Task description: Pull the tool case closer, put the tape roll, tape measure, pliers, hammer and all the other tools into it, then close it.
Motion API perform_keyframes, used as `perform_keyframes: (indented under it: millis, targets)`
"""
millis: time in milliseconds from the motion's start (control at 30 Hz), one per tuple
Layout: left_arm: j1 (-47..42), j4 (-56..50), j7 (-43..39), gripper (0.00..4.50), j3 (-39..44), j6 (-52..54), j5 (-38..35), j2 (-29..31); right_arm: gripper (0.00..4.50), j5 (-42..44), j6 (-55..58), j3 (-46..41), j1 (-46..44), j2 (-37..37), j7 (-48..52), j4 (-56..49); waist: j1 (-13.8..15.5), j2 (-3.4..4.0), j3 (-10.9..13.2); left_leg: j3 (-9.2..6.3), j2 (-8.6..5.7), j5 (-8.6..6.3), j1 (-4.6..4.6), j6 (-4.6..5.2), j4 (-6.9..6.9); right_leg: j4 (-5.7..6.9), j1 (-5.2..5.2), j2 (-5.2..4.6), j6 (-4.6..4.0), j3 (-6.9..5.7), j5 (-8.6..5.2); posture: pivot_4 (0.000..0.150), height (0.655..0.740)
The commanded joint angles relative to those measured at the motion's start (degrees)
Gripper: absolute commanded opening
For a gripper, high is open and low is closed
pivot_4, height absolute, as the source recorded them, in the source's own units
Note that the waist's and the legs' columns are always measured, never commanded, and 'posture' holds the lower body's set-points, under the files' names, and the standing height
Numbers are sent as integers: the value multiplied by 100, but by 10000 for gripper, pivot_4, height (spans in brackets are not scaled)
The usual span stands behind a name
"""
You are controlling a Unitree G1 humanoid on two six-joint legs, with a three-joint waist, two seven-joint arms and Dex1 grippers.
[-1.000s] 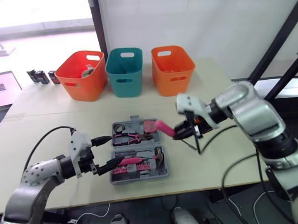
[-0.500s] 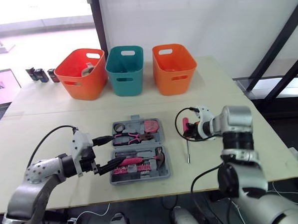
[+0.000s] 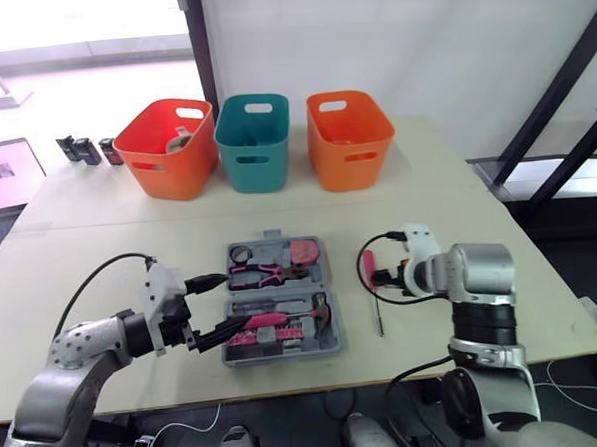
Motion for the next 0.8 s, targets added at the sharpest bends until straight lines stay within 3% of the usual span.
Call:
perform_keyframes:
  millis: [33,133,233,300,467,800]
  targets:
    - [25,-109,-23,45000,157,-111,-49,46,44494,479,37,431,516,38,86,-2081,-31,0,0,-1,1,0,4,0,-4,2,0,1,2,0,-1,1500,7400]
    - [14,-97,-32,45000,154,-97,-54,45,44494,527,-209,926,1166,376,-233,-3196,-41,-1,0,-1,1,0,11,0,-25,0,-1,1,6,0,-6,1500,7400]
    - [-2,-86,-41,45000,141,-88,-50,48,44494,359,-930,1313,1795,626,-690,-3409,-28,-2,0,0,1,0,15,-1,-26,-2,-3,1,4,1,-5,1500,7400]
    - [-27,-89,-41,45000,131,-65,-62,49,44494,13,-2010,1834,2300,342,-1046,-3137,-16,-3,0,3,-1,1,13,-4,-19,-10,2,-4,-1,2,-3,1500,7400]
    - [-98,-68,-76,45000,90,-33,-70,57,44494,-310,-3867,2001,2906,594,-1768,-2021,-35,-13,-4,13,-3,0,12,-5,-19,-41,10,-14,-12,2,5,1500,7400]
    - [-236,2,-137,45000,89,1,-33,84,44494,17,-5158,1619,2803,1272,-2184,-265,-19,-12,-3,13,-1,1,15,-4,-35,-43,7,-12,-11,2,5,1500,7400]
